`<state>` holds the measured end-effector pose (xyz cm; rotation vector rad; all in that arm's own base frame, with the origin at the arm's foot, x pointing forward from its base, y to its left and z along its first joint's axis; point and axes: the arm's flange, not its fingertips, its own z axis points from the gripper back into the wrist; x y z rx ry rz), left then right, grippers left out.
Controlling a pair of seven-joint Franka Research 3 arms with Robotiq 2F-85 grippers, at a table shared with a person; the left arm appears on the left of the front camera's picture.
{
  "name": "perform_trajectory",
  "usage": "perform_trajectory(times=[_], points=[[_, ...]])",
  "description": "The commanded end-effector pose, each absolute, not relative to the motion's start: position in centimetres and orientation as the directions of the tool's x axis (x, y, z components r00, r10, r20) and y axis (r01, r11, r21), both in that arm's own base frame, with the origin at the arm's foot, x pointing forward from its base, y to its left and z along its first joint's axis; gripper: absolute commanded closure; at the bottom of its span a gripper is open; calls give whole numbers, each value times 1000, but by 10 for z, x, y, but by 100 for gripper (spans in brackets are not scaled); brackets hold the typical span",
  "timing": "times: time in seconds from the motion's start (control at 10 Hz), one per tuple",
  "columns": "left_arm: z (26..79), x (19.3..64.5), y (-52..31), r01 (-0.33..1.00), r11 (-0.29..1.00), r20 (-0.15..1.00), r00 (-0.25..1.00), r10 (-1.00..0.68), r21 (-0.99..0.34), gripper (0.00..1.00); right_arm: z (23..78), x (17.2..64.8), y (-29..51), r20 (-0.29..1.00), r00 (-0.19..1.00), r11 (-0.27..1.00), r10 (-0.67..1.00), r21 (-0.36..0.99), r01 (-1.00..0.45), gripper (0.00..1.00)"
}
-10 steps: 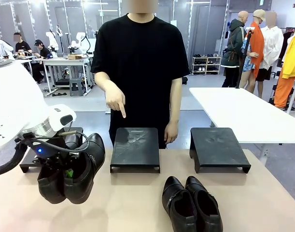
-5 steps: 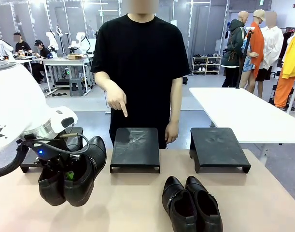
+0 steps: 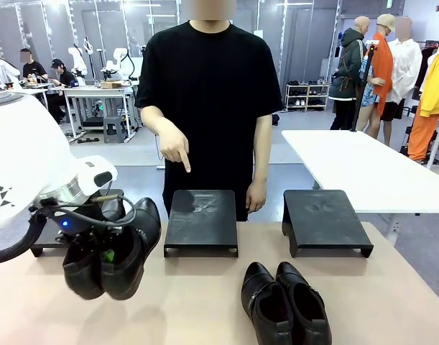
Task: Place the shoes on the stand as instructed by the person.
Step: Pick up one pair of Shoes and place it on the Shoes Stand indicated by the person.
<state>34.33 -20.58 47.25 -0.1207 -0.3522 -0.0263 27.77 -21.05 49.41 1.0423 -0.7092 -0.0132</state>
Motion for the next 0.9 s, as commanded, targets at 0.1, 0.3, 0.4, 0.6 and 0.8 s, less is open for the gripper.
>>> perform_trajectory(times=[0.1,0.3,0.4,0.6,0.8], points=[[484,383,-237,7,997,487,873,33,-79,92,495,277,-211,542,771,520,-334,788,-329,0],[485,410,-261,33,994,515,857,23,-100,92,495,277,-211,542,771,520,-334,788,-329,0],[481,426,-277,45,995,547,837,13,-93,92,495,277,-211,542,771,520,-334,788,-329,0],[472,447,-305,68,995,557,830,-16,-74,92,495,277,-211,542,771,520,-334,788,-329,0],[470,471,-331,88,995,592,805,-48,-38,92,495,277,-211,542,771,520,-334,788,-329,0]])
